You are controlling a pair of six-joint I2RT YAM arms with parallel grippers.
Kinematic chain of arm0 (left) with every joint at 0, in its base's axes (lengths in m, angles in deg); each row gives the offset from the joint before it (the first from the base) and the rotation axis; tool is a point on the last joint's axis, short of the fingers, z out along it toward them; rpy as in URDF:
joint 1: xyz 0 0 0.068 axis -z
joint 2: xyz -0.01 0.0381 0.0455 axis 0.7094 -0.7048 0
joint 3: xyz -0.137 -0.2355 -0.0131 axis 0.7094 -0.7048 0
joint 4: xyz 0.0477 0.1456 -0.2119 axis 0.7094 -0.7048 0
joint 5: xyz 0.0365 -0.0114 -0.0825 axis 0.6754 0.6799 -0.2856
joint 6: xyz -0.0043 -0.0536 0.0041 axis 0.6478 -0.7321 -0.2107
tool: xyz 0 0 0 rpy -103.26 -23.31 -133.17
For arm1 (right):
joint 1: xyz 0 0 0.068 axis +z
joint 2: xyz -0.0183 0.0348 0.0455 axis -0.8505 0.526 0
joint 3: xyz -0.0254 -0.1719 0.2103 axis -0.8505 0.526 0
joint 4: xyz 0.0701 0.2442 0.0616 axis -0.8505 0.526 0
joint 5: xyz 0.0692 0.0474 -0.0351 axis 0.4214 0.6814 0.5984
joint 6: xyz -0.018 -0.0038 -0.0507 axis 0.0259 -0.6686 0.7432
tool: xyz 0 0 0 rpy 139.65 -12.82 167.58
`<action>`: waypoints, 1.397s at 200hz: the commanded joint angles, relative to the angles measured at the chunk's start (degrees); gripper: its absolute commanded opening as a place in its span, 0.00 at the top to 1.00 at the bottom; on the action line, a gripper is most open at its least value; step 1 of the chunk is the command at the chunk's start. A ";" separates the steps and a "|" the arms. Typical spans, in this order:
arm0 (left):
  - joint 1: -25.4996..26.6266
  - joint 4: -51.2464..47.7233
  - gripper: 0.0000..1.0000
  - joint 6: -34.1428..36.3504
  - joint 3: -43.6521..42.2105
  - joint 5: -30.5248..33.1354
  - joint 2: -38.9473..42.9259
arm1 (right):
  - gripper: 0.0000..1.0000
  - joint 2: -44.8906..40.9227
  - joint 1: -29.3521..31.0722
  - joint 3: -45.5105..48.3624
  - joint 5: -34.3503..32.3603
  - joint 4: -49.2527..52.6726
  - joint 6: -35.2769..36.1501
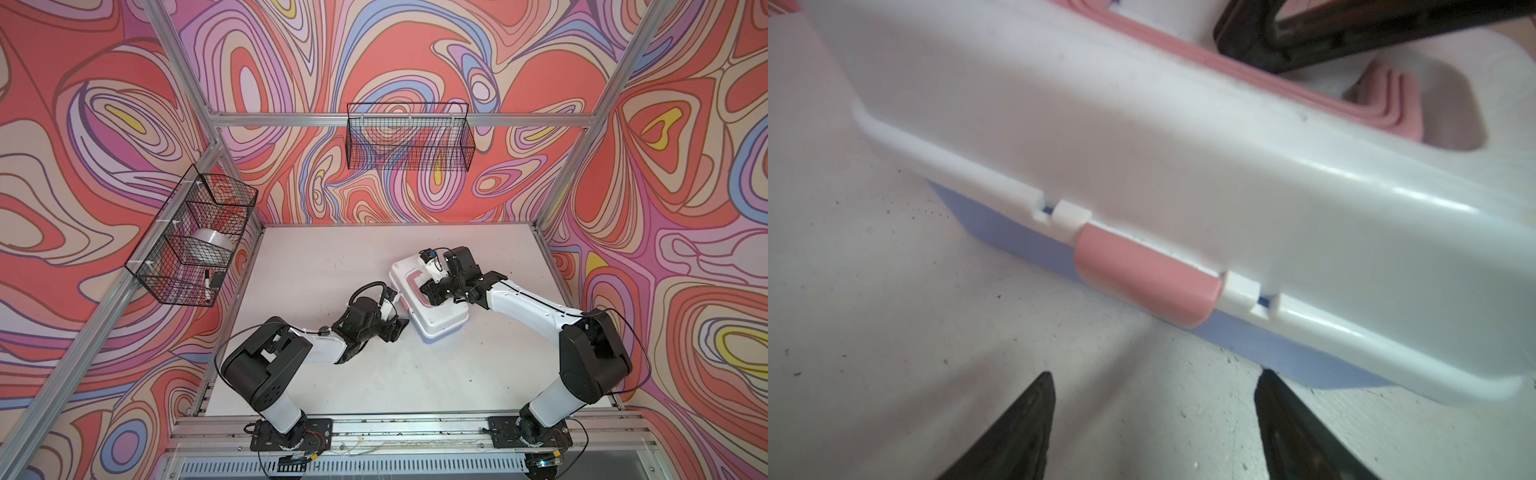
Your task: Pack the tool kit
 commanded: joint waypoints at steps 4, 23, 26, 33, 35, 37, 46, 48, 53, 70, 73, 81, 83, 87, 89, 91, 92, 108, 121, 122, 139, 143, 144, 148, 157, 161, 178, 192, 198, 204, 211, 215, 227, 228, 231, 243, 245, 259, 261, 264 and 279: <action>0.03 12.37 0.31 3.44 -5.16 0.79 -2.31 | 1.00 4.58 1.63 1.82 9.03 14.33 6.81; 0.03 16.56 0.34 4.08 -7.32 1.13 -3.18 | 1.00 4.86 1.64 1.98 11.22 15.31 8.47; 0.01 16.86 0.33 4.20 -7.57 1.13 -3.30 | 1.00 4.86 1.66 2.07 11.57 15.32 8.68; 0.01 17.27 0.33 4.67 -8.03 1.06 -3.30 | 1.00 4.97 1.71 2.25 12.50 15.36 9.05; 0.01 17.40 0.33 4.65 -8.16 1.13 -3.30 | 1.00 5.01 1.65 2.21 12.70 15.40 9.16; 0.01 17.50 0.34 4.82 -8.28 1.13 -3.30 | 1.00 5.04 1.66 2.23 12.92 15.43 9.19; 0.01 17.99 0.34 5.25 -8.75 1.83 -3.34 | 1.00 5.36 1.71 2.17 14.06 15.74 9.68; 0.01 18.24 0.33 5.21 -8.83 2.07 -3.24 | 1.00 5.39 1.72 2.11 14.16 15.78 9.69; 0.01 18.82 0.33 5.38 -9.17 2.49 -3.15 | 1.00 5.61 1.68 2.01 14.08 15.91 9.64; 0.01 20.35 0.33 5.36 -9.58 2.69 -2.80 | 1.00 6.26 1.60 1.65 13.21 16.20 9.52; 0.01 20.37 0.33 5.26 -9.51 2.64 -2.73 | 1.00 6.33 1.62 1.58 13.13 16.16 9.50; 0.01 20.25 0.33 5.01 -9.19 2.51 -2.63 | 1.00 6.44 1.63 1.49 13.14 16.07 9.33; 0.01 20.21 0.33 4.89 -9.09 2.53 -2.61 | 1.00 6.41 1.68 1.47 13.18 16.04 9.29; 0.01 20.16 0.33 4.78 -9.01 2.52 -2.60 | 1.00 6.42 1.64 1.47 13.09 15.92 9.20; 0.01 20.23 0.33 4.66 -8.91 2.47 -2.60 | 1.00 6.38 1.63 1.40 13.08 15.89 9.15; 0.01 20.34 0.34 4.54 -8.82 2.52 -2.64 | 1.00 6.38 1.68 1.39 13.06 15.82 9.08; 0.01 20.40 0.34 4.55 -8.81 2.57 -2.66 | 1.00 6.38 1.66 1.38 13.06 15.75 9.00; 0.09 22.55 0.34 4.12 -8.97 2.45 -3.35 | 1.00 6.28 1.66 1.31 12.71 15.19 8.54; 0.10 24.03 0.35 4.05 -8.97 2.19 -4.07 | 1.00 6.57 1.66 0.95 12.74 15.23 8.33; 0.10 24.14 0.35 4.04 -8.97 2.19 -4.12 | 1.00 6.60 1.69 0.90 12.72 15.28 8.28; 0.10 25.49 0.35 3.35 -8.73 1.80 -4.92 | 1.00 6.89 1.68 0.52 12.81 15.40 8.09; 0.10 25.62 0.35 3.17 -8.71 1.48 -5.09 | 1.00 6.97 1.68 0.48 12.78 15.39 8.05; 0.10 25.68 0.35 3.12 -8.71 1.44 -5.12 | 1.00 6.98 1.70 0.45 12.74 15.40 8.10; 0.10 25.83 0.35 3.00 -8.48 1.17 -5.22 | 1.00 6.99 1.62 0.42 12.70 15.41 7.97; 0.19 26.00 0.36 2.74 -8.22 0.80 -5.48 | 1.00 6.94 1.67 0.41 12.57 15.41 7.83; 0.25 26.13 0.36 2.59 -8.10 0.76 -5.61 | 1.00 6.91 1.66 0.41 12.53 15.47 7.75; 0.44 27.04 0.36 2.21 -7.97 0.68 -6.02 | 1.00 6.86 1.68 0.41 12.36 15.52 7.48; 0.67 27.40 0.36 2.07 -7.99 0.76 -6.02 | 1.00 6.90 1.68 0.41 12.19 15.59 7.35; 0.73 27.39 0.36 2.07 -7.81 0.66 -5.98 | 1.00 6.91 1.63 0.41 12.10 15.59 7.26; 0.85 27.40 0.36 2.01 -7.75 0.64 -5.95 | 1.00 7.06 1.63 0.41 12.17 15.48 7.22; 0.97 27.25 0.36 2.01 -7.68 0.53 -5.87 | 1.00 7.16 1.68 0.50 12.13 15.42 7.10; 1.05 27.26 0.35 1.93 -7.64 0.52 -5.85 | 1.00 7.10 1.64 0.45 12.10 15.35 7.02; 1.32 27.29 0.36 1.99 -7.43 0.48 -5.81 | 1.00 7.19 1.64 0.59 12.13 15.17 6.84; 1.32 27.26 0.36 1.95 -7.41 0.45 -5.83 | 1.00 7.22 1.64 0.59 12.11 15.16 6.83; 1.33 27.16 0.36 1.99 -7.35 0.39 -5.85 | 1.00 7.19 1.63 0.54 12.15 15.13 6.76; 1.42 26.01 0.37 2.08 -6.80 0.47 -6.10 | 1.00 7.18 1.63 0.59 12.02 15.07 6.74; 1.42 25.76 0.38 2.20 -6.65 0.44 -6.17 | 1.00 7.17 1.63 0.59 12.00 15.13 6.69; 1.42 25.64 0.41 2.31 -6.42 0.49 -6.69 | 1.00 7.08 1.64 0.50 11.76 15.24 6.64; 1.42 25.71 0.41 2.33 -6.42 0.51 -6.78 | 1.00 7.01 1.64 0.43 11.70 15.26 6.65; 1.44 25.91 0.41 2.21 -6.43 0.49 -6.89 | 1.00 6.99 1.69 0.48 11.66 15.32 6.65; 1.44 26.07 0.42 2.27 -6.48 0.47 -7.16 | 1.00 6.88 1.63 0.58 11.50 15.49 6.65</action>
